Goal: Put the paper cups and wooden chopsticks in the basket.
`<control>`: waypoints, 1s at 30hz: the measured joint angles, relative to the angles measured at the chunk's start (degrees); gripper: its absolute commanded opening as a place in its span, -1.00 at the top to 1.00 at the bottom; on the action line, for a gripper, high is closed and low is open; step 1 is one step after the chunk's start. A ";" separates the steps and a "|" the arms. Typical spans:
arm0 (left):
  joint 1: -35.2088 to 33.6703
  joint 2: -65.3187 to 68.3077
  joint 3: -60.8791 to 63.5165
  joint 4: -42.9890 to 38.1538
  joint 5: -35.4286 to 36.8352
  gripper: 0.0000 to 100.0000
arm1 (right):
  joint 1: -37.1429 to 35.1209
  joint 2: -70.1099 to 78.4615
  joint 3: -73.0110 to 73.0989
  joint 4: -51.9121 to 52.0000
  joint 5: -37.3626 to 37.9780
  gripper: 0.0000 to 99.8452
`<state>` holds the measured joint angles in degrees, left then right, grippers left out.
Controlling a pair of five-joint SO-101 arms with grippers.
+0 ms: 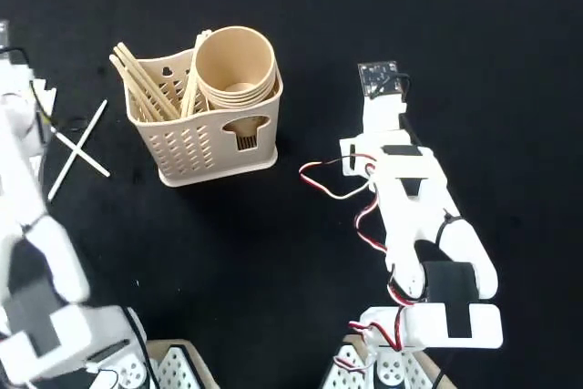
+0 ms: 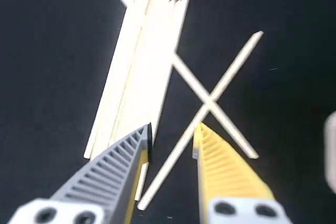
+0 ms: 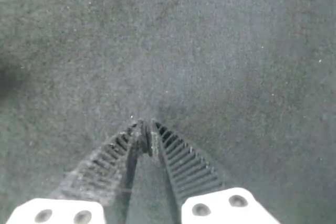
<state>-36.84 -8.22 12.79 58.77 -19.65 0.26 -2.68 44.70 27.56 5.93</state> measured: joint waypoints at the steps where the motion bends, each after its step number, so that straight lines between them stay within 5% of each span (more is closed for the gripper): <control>1: -0.97 2.73 -1.58 0.00 -0.79 0.70 | 0.00 0.00 0.00 0.00 0.00 0.98; 14: -2.90 40.79 -30.86 1.32 -1.67 0.69 | 0.00 0.00 0.00 0.00 0.00 0.98; 30: -1.85 77.45 -78.59 20.31 -5.27 0.77 | 0.00 0.00 0.00 0.00 0.00 0.98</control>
<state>-38.68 69.23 -65.80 79.08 -24.92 0.26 -2.68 44.70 27.56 5.93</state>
